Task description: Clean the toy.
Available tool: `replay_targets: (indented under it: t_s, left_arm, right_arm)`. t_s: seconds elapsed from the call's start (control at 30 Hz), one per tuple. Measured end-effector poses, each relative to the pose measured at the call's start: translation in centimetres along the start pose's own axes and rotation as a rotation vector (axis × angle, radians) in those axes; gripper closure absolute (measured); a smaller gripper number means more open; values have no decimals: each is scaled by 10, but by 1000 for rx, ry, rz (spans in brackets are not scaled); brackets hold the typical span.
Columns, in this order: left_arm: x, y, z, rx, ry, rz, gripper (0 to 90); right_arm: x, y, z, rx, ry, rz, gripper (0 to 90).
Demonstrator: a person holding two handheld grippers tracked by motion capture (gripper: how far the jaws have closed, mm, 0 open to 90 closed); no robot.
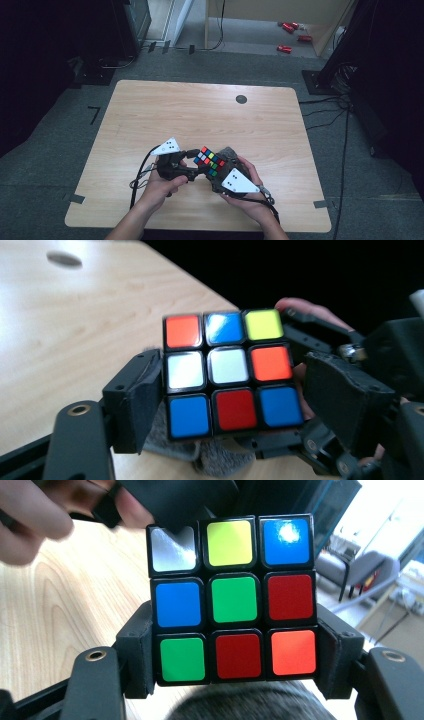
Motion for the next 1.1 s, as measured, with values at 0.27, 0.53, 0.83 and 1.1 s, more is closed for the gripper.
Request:
replay_targets:
  t_s: [0.27,0.53,0.83,1.1]
  left_arm:
    - [-6,-2,-2,17,220,67,225]
    - [-1,9,-17,20,512,155,230]
    - [0,16,-23,14,586,207,188]
    - [4,20,-25,23,716,289,163]
  right_arm:
    - [25,-13,0,-22,143,-8,341]
    - [29,-18,9,-41,272,17,342]
    - [23,-23,24,-57,392,43,343]
    - [10,-16,25,-100,427,69,343]
Point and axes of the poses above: each handheld gripper's, and its own axes: y roughly forward along the jaws, z roughly out of its top, x roughly to its right, the point moved 7 cm from there along y, roughly forward along the jaws, and after that the axes turned 4 degrees about y, right-handed, at the moved point
